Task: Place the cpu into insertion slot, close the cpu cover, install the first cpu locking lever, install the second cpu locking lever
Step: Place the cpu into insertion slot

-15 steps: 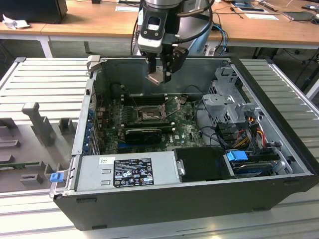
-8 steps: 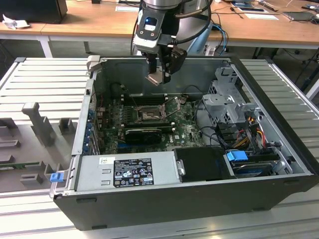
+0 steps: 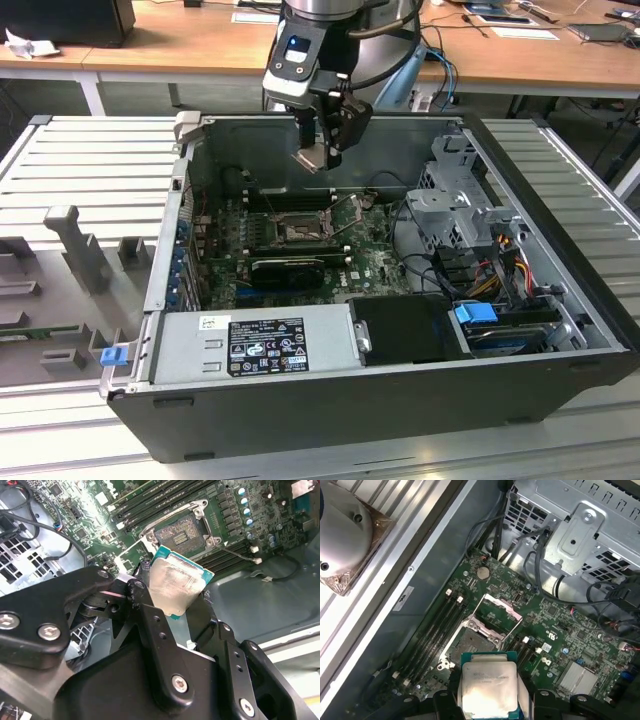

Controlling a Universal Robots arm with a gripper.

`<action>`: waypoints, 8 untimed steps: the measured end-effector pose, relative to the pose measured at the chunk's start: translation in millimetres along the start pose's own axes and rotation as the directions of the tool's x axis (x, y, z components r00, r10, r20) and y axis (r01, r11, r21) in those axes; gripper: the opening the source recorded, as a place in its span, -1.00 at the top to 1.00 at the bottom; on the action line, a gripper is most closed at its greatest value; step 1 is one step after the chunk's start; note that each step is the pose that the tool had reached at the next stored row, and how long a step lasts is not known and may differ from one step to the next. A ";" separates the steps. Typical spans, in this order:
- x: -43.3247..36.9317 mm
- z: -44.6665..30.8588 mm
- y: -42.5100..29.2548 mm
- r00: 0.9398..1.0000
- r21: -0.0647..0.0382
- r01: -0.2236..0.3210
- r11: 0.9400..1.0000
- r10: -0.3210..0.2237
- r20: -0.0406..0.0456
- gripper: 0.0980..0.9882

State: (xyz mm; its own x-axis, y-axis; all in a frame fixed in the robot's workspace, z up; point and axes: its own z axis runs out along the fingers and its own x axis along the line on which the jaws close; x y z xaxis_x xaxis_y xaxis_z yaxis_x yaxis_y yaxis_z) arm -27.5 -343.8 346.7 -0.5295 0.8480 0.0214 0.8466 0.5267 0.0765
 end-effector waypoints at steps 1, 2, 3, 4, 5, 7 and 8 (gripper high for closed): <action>0.0 0.0 0.0 1.000 0.000 -0.004 1.000 0.004 0.000 0.03; 0.0 0.1 0.0 1.000 0.000 -0.008 1.000 0.008 0.001 0.03; 0.0 0.1 0.0 1.000 0.000 -0.013 1.000 0.013 0.001 0.03; 0.0 0.2 0.0 1.000 0.000 -0.019 1.000 0.019 0.001 0.03; 0.0 0.2 0.0 1.000 -0.001 -0.025 1.000 0.025 0.002 0.03; 0.0 0.5 0.0 0.999 -0.001 -0.043 0.999 0.043 0.003 0.03; 0.0 0.6 0.0 0.999 -0.001 -0.049 0.999 0.049 0.004 0.03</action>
State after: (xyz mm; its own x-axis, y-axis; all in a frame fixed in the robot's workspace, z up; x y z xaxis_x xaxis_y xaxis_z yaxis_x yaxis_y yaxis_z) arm -27.4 -343.8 346.2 -0.4872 0.8731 0.0214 0.8715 0.4844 0.0765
